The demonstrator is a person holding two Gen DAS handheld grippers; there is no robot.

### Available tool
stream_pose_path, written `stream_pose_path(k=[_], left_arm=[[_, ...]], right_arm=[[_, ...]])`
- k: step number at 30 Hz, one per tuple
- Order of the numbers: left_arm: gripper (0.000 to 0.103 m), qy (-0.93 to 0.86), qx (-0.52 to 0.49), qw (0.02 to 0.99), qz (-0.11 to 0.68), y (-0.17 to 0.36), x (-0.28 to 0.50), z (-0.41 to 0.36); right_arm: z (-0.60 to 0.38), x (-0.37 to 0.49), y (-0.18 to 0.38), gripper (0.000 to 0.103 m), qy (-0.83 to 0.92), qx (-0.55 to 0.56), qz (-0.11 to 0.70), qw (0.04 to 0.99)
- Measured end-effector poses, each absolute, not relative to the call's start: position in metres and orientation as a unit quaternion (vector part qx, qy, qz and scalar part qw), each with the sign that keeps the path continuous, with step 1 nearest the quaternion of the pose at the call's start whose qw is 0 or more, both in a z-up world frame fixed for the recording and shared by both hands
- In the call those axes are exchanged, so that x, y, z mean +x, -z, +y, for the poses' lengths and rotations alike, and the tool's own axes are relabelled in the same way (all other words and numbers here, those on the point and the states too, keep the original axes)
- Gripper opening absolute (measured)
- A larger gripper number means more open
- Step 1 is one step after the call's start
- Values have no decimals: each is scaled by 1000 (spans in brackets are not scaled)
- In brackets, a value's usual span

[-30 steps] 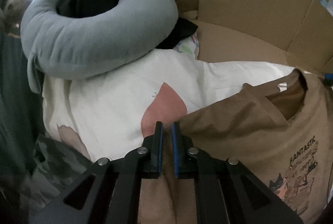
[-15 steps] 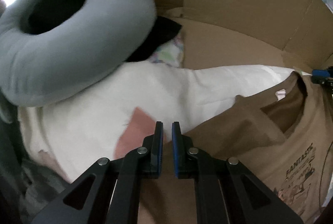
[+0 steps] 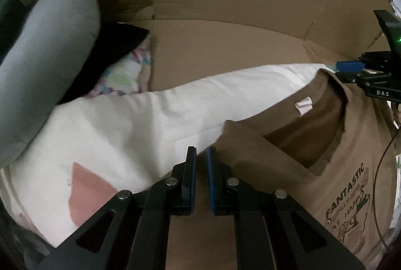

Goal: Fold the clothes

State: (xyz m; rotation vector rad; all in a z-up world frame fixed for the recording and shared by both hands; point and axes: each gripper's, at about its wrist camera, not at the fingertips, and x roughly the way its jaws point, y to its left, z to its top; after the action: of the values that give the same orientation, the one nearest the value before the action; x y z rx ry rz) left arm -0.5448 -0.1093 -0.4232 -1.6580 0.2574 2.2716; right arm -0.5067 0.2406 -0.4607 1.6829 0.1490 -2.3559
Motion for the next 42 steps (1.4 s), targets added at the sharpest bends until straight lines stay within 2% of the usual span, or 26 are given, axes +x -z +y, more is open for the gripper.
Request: stream_pose_path(k=[8, 14, 15, 17, 19, 20, 33, 35, 36, 37, 41, 42], left_arm=[[8, -780, -591, 175, 105, 440, -549, -97], [8, -771, -597, 171, 139, 447, -549, -89], [12, -771, -595, 172, 149, 447, -548, -87], [34, -771, -588, 179, 167, 446, -547, -82], [73, -774, -580, 173, 187, 445, -547, -79], [75, -775, -576, 171, 194, 445, -548, -78], [75, -763, -604, 188, 132, 444, -567, -91], [72, -761, -603, 195, 136, 444, -567, -89], [66, -761, -603, 198, 138, 444, -567, -88], [64, -760, -603, 200, 141, 445, -567, -87], [63, -757, -601, 201, 160, 452, -566, -80], [55, -757, -600, 203, 162, 453, -565, -78]], right_arm=[[232, -498, 470, 27, 799, 581, 63, 144], [227, -498, 472, 33, 794, 582, 78, 158], [226, -498, 473, 34, 793, 582, 81, 161], [224, -497, 474, 34, 791, 583, 86, 166], [223, -498, 474, 34, 790, 582, 90, 170], [222, -499, 475, 34, 790, 582, 92, 172], [219, -505, 478, 33, 787, 576, 101, 197], [218, -505, 477, 32, 788, 573, 103, 202], [218, -506, 477, 32, 788, 571, 103, 204], [217, -506, 477, 32, 789, 569, 103, 207], [213, -510, 482, 32, 785, 573, 115, 203], [210, -512, 484, 32, 784, 575, 119, 203]])
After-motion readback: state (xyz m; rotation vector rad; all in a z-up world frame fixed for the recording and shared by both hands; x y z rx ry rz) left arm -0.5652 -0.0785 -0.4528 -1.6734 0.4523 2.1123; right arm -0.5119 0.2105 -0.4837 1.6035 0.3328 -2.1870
